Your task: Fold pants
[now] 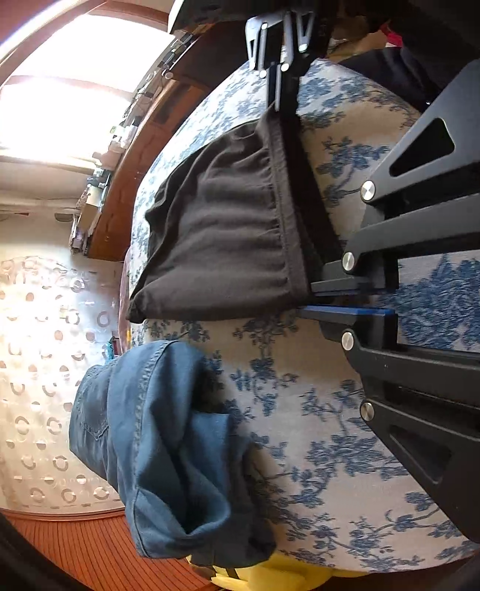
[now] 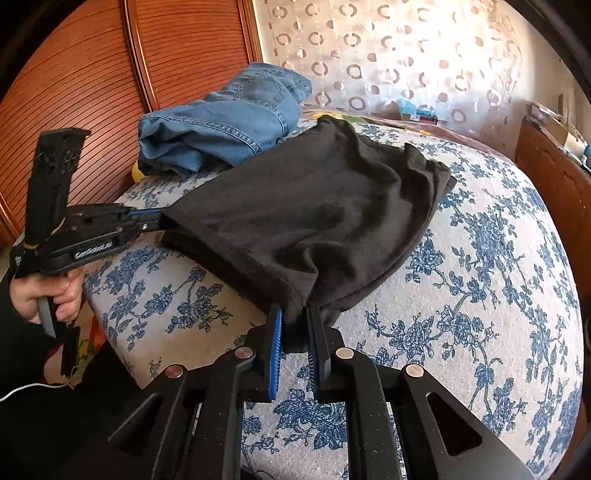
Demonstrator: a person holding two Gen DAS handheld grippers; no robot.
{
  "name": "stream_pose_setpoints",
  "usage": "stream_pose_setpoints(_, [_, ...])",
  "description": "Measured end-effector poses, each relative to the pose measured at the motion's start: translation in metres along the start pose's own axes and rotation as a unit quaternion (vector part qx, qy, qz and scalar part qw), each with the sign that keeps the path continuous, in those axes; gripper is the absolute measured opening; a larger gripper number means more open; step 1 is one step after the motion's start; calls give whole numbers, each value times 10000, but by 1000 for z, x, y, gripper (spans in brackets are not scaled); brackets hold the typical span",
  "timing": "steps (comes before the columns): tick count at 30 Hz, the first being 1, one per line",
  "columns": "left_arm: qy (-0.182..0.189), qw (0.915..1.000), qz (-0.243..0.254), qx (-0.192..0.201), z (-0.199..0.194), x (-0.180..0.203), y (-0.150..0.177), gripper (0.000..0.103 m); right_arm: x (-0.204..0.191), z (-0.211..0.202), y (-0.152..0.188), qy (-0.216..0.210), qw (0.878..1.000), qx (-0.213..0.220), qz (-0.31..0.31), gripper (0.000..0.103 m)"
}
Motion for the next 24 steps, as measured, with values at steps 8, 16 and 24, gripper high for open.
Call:
stream_pose_setpoints(8, [-43,10000,-15,3,-8,4,1,6,1,-7,1,-55,9999,119,28,15])
stream_pose_setpoints(16, [-28,9997,-112,208,-28,-3,-8,41,-6,-21,2,-131,9992,382,-67,29])
stream_pose_setpoints(24, [23,9993,-215,312,-18,-6,-31,68,-5,-17,-1,-47,9992,398,-23,35])
Point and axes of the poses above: each gripper's, at about its wrist camera, not at the fingertips, and z roughly the way its jaws point, x to its right, y to its underside, the point moved 5 cm from there along z, roughly the way its jaws point, and after that the axes turned 10 degrees about -x, right-handed, at the moved point
